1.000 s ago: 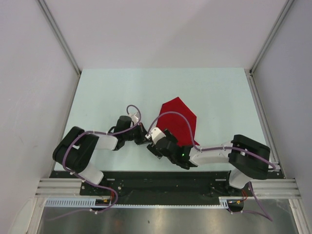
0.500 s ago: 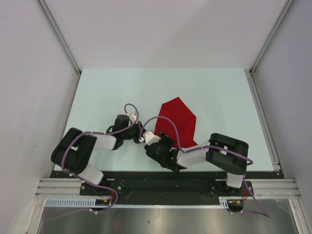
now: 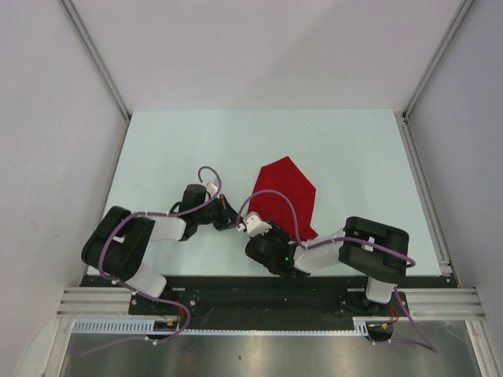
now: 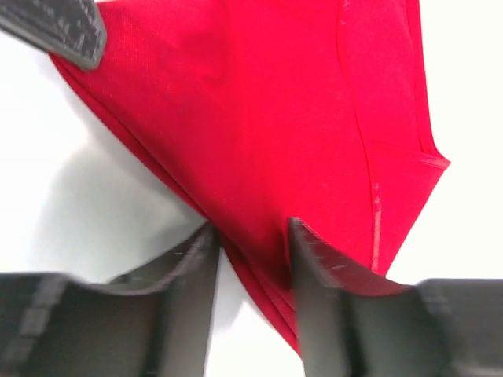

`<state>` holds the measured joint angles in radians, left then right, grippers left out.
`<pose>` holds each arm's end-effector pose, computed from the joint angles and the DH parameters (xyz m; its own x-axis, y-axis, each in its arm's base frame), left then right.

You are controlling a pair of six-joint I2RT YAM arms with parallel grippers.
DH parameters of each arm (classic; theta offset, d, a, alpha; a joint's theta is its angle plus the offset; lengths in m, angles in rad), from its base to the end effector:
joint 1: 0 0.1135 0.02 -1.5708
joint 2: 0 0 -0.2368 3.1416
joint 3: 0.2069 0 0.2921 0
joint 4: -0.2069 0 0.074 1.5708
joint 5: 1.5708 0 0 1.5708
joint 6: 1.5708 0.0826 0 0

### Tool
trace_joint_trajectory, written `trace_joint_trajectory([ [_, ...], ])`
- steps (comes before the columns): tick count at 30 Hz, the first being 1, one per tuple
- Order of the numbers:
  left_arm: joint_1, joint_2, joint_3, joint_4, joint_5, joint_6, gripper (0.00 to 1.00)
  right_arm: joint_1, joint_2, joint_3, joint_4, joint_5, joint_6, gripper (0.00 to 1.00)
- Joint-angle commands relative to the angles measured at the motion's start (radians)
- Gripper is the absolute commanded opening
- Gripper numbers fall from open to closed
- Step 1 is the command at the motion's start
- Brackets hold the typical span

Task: Fold the napkin, place the utensils inside, and roll it up
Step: Roll the napkin with the utensil

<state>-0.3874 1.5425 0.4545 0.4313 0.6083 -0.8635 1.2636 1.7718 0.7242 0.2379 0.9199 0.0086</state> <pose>0.2705 -0.1614 0.0383 -0.9215 -0.2977 -0.2494 0.0441 0.5579 -0.8287 0.1678 0.3115 0.0381 -0.2225 -0.6841 -0.6946 -0.4097 0.7121 -0.5701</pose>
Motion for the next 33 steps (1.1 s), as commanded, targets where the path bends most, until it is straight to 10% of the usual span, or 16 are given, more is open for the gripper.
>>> trace_joint_trajectory([
  [1, 0.01, -0.027, 0.026, 0.014, 0.024, 0.015, 0.0, -0.016, 0.003, -0.042, 0.014, -0.082, -0.006, 0.38],
  [5, 0.012, -0.018, 0.027, 0.029, 0.038, 0.017, 0.02, -0.033, -0.017, -0.052, 0.044, -0.196, -0.078, 0.25],
  [12, 0.045, -0.076, -0.003, 0.028, 0.004, 0.037, 0.45, -0.087, -0.095, -0.022, -0.118, -0.401, -0.09, 0.04],
  [33, -0.063, -0.581, -0.149, -0.166, -0.272, 0.474, 0.75, -0.458, -0.008, 0.331, -0.687, -1.513, -0.015, 0.0],
])
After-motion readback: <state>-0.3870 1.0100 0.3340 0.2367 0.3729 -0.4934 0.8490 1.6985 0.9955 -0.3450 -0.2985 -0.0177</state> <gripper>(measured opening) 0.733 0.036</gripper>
